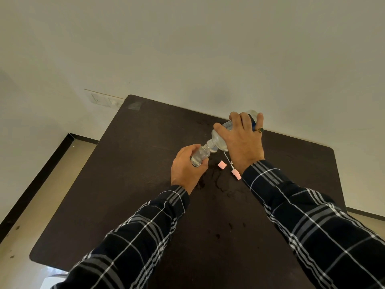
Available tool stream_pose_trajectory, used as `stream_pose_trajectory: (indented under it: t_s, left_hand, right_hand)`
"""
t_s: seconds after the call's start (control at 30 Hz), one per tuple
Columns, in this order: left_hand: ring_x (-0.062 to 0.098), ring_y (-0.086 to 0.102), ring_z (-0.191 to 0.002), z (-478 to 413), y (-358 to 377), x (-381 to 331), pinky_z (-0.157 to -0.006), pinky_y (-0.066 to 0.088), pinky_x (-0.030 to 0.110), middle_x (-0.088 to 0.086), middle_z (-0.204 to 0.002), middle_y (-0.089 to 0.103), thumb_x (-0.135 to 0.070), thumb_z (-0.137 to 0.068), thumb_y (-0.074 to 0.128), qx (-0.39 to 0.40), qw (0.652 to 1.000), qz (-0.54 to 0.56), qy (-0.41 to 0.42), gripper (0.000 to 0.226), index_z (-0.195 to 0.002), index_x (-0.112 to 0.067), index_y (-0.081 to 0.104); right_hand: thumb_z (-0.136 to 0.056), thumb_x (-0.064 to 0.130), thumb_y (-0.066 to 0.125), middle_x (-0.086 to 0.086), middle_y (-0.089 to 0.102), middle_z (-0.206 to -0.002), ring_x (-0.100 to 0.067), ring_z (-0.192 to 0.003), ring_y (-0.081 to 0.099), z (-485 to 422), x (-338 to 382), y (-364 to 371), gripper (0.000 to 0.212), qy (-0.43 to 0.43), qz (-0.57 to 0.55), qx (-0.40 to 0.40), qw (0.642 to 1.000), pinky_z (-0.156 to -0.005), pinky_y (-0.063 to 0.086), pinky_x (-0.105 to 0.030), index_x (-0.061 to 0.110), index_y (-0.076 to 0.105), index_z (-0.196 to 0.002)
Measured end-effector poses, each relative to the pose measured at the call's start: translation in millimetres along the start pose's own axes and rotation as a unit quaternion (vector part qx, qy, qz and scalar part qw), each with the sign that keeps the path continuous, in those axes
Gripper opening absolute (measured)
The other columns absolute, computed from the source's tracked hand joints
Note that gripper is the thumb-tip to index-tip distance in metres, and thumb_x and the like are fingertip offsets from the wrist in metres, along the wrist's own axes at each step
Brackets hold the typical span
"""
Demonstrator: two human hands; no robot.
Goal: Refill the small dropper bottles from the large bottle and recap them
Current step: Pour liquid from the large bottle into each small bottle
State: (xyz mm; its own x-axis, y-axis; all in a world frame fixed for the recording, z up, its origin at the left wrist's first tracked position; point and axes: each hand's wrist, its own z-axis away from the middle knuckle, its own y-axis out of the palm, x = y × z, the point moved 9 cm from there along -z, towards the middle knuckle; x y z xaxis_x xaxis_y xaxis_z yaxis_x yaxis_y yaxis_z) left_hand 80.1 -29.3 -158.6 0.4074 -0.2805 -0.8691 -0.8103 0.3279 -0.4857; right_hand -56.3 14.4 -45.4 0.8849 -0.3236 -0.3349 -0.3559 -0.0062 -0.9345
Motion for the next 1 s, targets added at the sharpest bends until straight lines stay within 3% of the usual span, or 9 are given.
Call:
stream_pose_trajectory:
  t_s: [0.77, 1.0]
  left_hand:
    - [0.004, 0.058, -0.101, 2.9, 0.1, -6.2, -0.086, 0.055, 0.030, -0.010, -0.115, 0.061, -0.033, -0.081, 0.076, -0.007, 1.000, 0.000, 0.007, 0.049, -0.126, -0.021, 0.060]
    - [0.006, 0.060, -0.103, 3.8, -1.7, -7.7, -0.086, 0.054, 0.036, -0.010, -0.114, 0.062, -0.032, -0.080, 0.076, -0.015, 1.000, 0.013, 0.016, 0.048, -0.124, -0.020, 0.061]
  right_hand:
    - [-0.071, 0.023, 0.084, -0.013, 0.039, -0.135, -0.037, -0.129, 0.036, 3.2, -1.8, -3.8, 0.074, -0.014, 0.012, -0.005, 1.000, -0.111, 0.016, -0.070, 0.034, 0.043, -0.132]
    - [-0.073, 0.019, 0.081, -0.013, 0.041, -0.136, -0.036, -0.128, 0.037, 4.9, -2.7, -7.1, 0.068, -0.016, 0.005, -0.025, 1.000, -0.112, 0.014, -0.071, 0.033, 0.046, -0.130]
